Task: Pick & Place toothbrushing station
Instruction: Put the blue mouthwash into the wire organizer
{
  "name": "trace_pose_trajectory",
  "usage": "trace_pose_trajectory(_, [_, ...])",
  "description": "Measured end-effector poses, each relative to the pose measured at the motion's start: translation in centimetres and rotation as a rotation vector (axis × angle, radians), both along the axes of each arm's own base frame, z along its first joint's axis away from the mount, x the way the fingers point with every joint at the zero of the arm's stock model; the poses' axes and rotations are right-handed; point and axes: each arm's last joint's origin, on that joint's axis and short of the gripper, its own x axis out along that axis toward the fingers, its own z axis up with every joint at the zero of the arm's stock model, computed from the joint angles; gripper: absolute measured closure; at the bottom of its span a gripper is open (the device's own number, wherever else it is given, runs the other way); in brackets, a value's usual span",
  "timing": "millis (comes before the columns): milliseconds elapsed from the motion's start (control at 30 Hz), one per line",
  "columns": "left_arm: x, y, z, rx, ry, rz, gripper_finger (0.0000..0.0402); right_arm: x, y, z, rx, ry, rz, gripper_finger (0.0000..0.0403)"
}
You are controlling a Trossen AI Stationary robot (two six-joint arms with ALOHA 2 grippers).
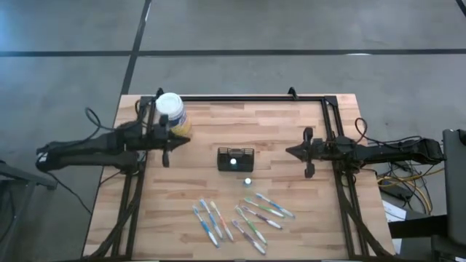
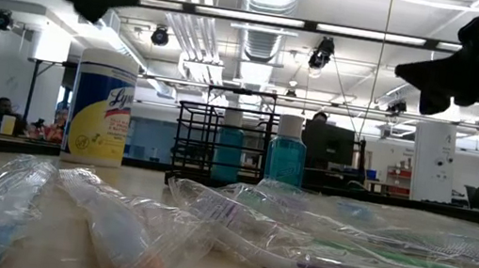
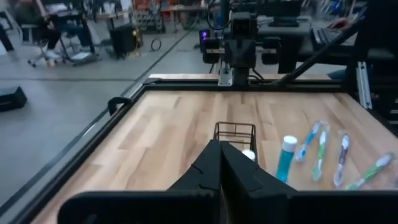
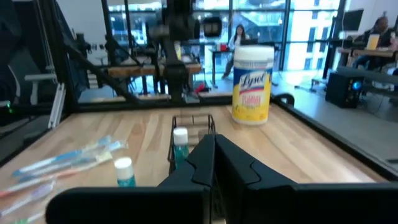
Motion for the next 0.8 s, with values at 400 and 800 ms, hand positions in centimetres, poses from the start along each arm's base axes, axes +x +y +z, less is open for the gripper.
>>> trace_pose_trajectory(400, [-2.1,-0.7,-6.8,0.034,-0.109,-0.133,0.0401,0.0,0.0,0.4,-0.006,-0.039,-0.001,0.0394])
trace_pose_trajectory(800, [-2.5,-0.7,-8.5,0.03,-0.132,-0.122,0.0401,-0.1,0.0,0.6,-0.012,-0.065,-0.001,0.0394])
